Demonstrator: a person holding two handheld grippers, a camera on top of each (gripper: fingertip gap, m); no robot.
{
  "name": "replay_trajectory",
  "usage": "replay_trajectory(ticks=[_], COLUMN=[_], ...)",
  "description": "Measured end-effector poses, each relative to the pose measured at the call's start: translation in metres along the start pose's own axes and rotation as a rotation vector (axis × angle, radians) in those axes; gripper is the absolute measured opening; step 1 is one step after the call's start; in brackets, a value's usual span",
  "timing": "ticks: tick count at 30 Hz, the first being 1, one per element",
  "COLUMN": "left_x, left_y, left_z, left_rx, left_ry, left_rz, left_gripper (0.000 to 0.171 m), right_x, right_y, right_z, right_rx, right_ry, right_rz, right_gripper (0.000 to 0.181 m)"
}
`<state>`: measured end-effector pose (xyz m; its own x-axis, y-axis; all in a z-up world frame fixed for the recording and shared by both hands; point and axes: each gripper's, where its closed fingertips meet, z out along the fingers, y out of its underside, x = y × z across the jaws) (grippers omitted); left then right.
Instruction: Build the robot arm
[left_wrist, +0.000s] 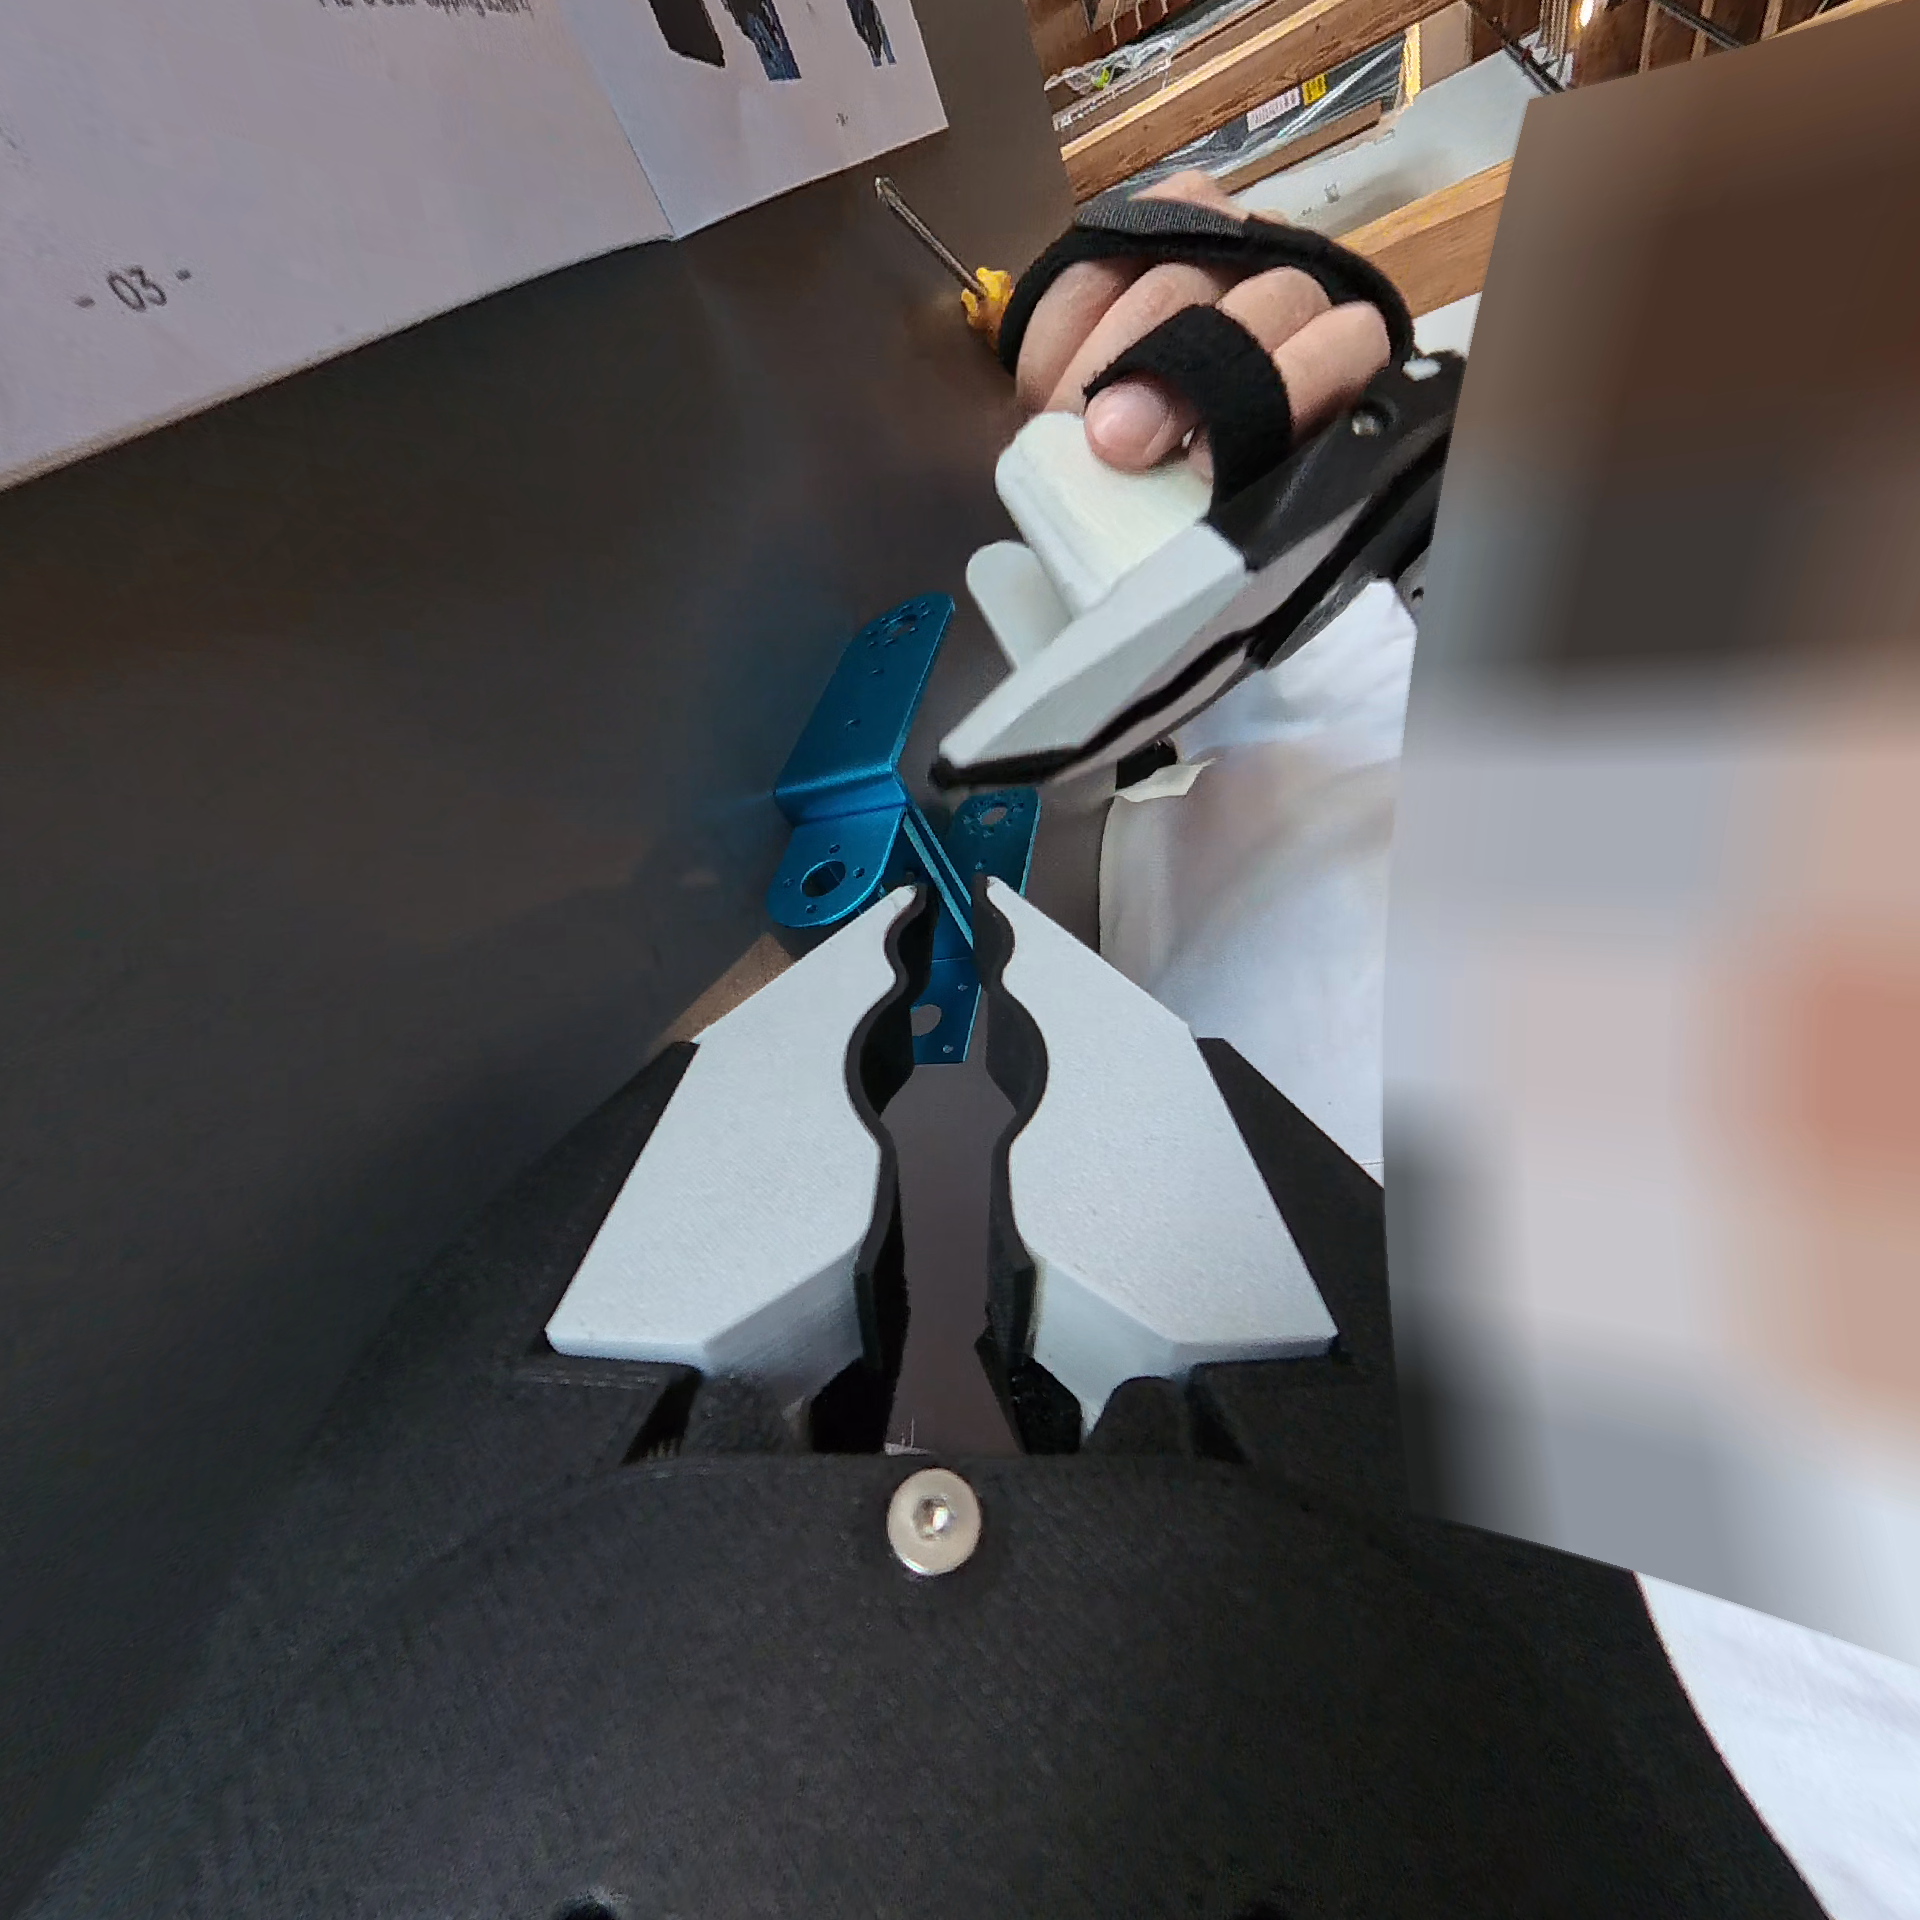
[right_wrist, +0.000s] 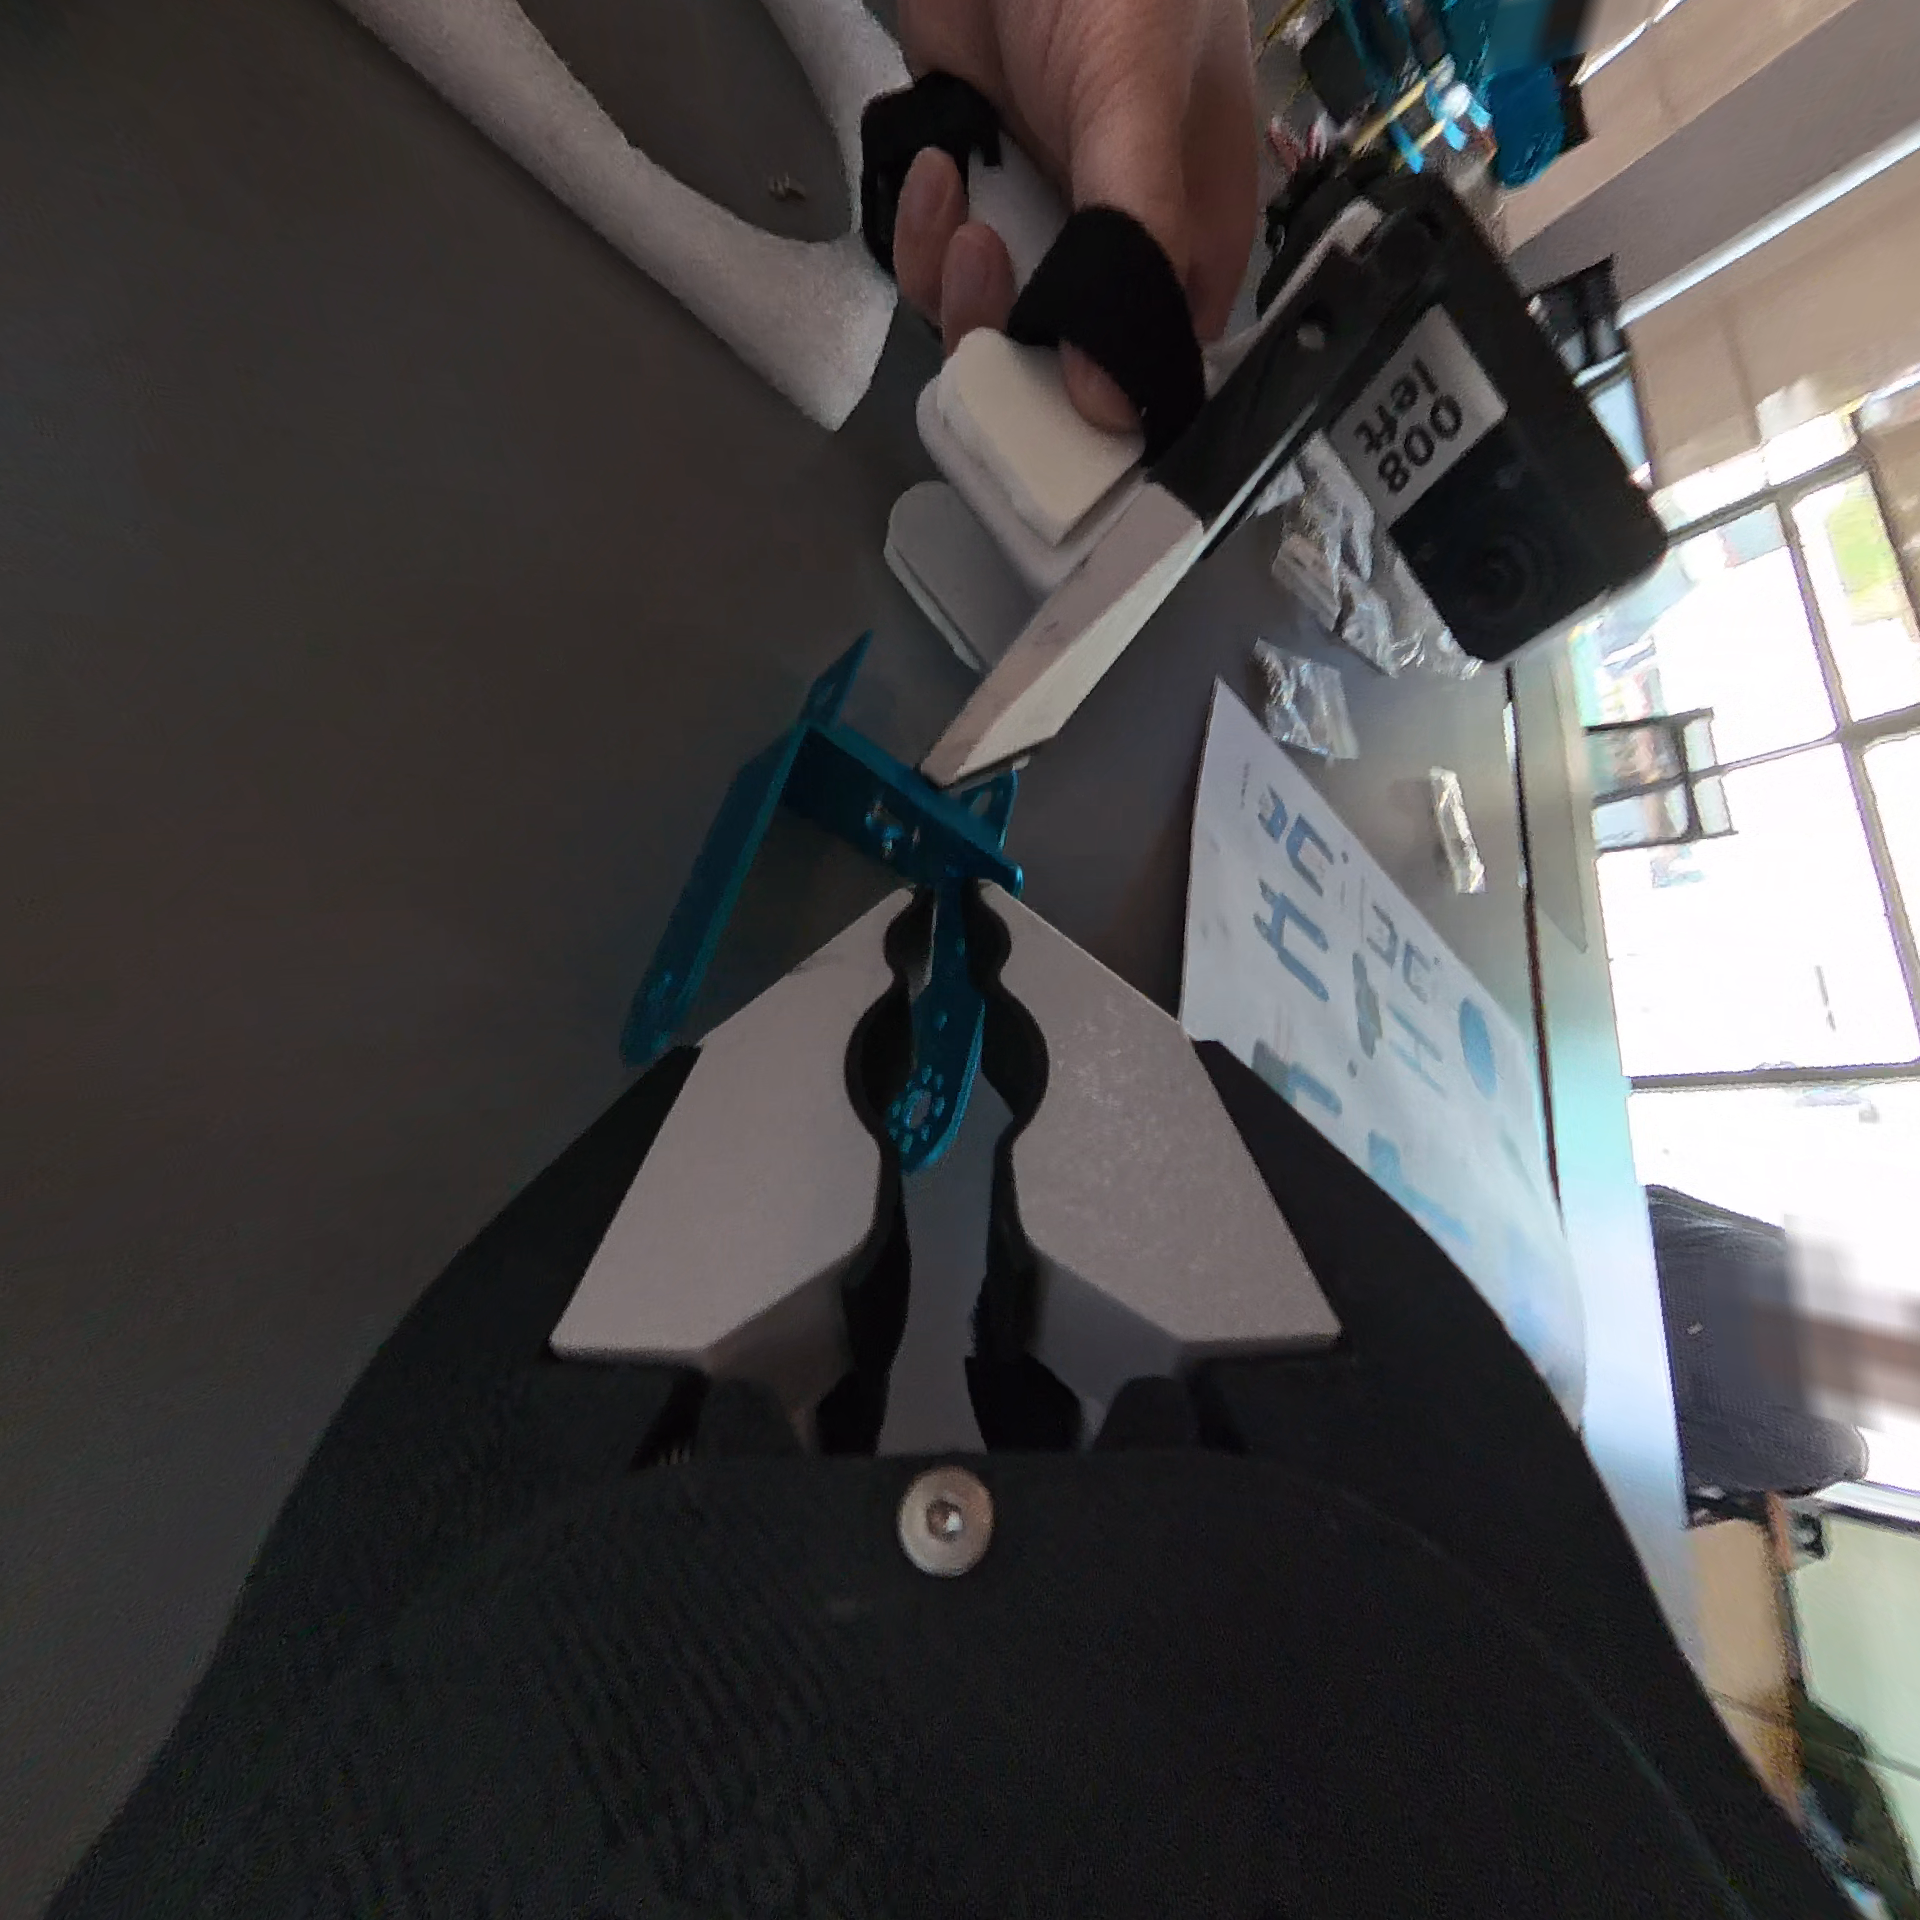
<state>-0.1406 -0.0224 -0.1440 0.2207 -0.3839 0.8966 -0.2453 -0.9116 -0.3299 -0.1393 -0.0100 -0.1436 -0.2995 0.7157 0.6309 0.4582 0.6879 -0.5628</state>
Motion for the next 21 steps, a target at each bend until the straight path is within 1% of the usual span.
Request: replay_trajectory(ticks=[2,6,9,12,17,19,21], left_x=[0.000,0.002,0.003,0.002,0.001,0.003,0.002], left_y=[0.000,-0.001,-0.002,-0.002,0.001,0.001,0.000], left_z=[0.000,-0.001,-0.003,-0.004,0.000,0.001,0.001], left_rx=[0.000,0.003,0.013,0.011,-0.005,-0.004,-0.002], left_ry=[0.001,0.003,0.005,-0.001,0.006,0.013,0.010], left_rz=[-0.001,0.001,0.001,-0.004,-0.018,-0.020,-0.018], left_gripper=[0.005,0.008,0.012,0.015,0.015,0.015,0.012], right_x=[0.004,0.011,0.016,0.010,0.003,-0.002,0.001], right_y=[0.006,0.005,0.019,0.028,0.032,0.034,0.036], right_z=[-0.008,-0.037,-0.050,-0.046,-0.029,-0.023,-0.020], right_rx=[-0.007,0.082,0.067,0.063,0.051,0.033,0.016], right_ry=[-0.003,0.010,0.044,0.018,-0.054,-0.092,-0.073], right_rz=[0.075,0.240,0.354,0.432,0.473,0.491,0.507], right_gripper=[0.003,0.008,0.015,0.018,0.020,0.016,0.008])
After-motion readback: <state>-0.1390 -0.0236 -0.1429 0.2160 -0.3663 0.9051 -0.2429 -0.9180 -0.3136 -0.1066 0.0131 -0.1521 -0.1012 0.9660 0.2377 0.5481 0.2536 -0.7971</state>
